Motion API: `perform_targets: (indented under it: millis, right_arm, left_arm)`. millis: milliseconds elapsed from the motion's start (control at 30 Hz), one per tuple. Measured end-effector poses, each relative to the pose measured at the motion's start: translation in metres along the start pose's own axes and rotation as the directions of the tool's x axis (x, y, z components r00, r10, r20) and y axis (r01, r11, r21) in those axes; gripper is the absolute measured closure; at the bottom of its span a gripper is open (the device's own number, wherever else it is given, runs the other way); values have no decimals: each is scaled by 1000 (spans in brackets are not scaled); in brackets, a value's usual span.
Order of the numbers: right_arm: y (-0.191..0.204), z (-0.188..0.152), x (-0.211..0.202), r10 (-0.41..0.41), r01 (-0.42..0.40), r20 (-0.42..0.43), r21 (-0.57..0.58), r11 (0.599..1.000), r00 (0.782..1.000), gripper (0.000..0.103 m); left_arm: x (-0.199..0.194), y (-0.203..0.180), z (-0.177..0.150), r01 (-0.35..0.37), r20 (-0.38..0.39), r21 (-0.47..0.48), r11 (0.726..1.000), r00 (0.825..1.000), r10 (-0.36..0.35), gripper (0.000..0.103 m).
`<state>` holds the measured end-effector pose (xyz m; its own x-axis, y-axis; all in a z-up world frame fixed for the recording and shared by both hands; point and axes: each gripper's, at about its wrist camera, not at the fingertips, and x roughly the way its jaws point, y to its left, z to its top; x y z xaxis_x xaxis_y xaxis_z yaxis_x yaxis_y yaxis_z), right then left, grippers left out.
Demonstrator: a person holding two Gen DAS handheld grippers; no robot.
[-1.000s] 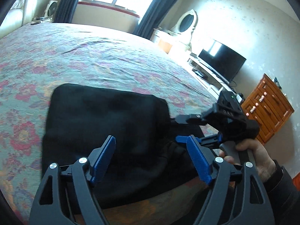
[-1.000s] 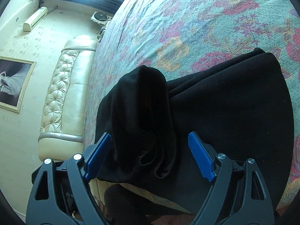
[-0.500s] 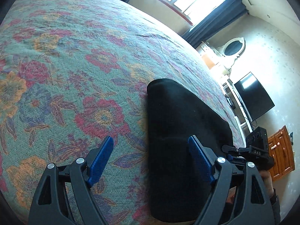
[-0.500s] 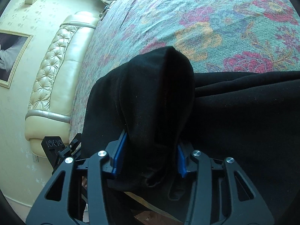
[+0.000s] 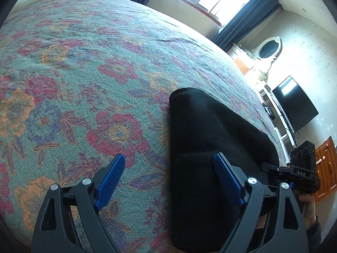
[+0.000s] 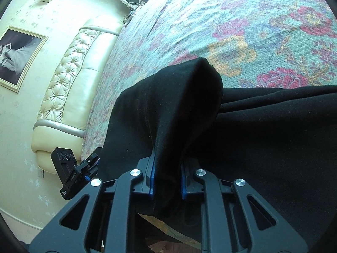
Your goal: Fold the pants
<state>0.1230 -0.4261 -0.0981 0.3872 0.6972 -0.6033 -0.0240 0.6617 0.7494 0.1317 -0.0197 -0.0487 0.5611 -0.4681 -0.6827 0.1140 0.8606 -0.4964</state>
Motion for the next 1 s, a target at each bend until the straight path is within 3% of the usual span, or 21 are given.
perform_targets:
  millis: [433, 800, 1000]
  right_arm:
    - [-18, 4, -69, -56, 56, 104, 6, 998, 993, 87]
    - [-42, 0, -94, -81, 76, 119, 49, 996, 990, 87]
    - [-51, -3, -101, -98, 91, 117, 69, 994, 988, 87]
  left_arm:
    - [9, -33, -2, 14, -38, 66, 998, 999, -12, 18]
    - [22, -57, -6, 44, -72, 94, 995, 997, -38, 18]
    - [33, -65, -9, 83, -130, 106, 991, 989, -69, 18]
